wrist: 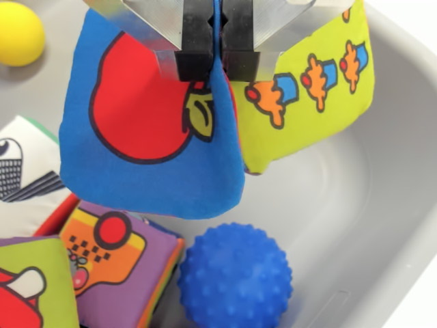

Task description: Pick an object from the bin

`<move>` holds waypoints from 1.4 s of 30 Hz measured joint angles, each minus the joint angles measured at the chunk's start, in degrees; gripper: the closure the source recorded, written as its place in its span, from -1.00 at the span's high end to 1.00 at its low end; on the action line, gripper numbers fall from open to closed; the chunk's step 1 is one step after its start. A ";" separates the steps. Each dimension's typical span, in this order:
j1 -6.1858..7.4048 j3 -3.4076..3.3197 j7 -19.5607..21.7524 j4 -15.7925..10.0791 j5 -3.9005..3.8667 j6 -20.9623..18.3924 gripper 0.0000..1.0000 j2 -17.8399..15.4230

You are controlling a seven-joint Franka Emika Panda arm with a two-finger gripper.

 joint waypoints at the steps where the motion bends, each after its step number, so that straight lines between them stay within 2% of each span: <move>1: 0.00 0.00 0.00 0.26 0.00 -0.56 -1.00 -0.32; 26: 0.00 0.00 0.01 7.92 0.00 -13.05 -1.00 -5.07; 42: 0.00 0.00 0.03 12.07 0.00 -18.03 -1.00 -5.91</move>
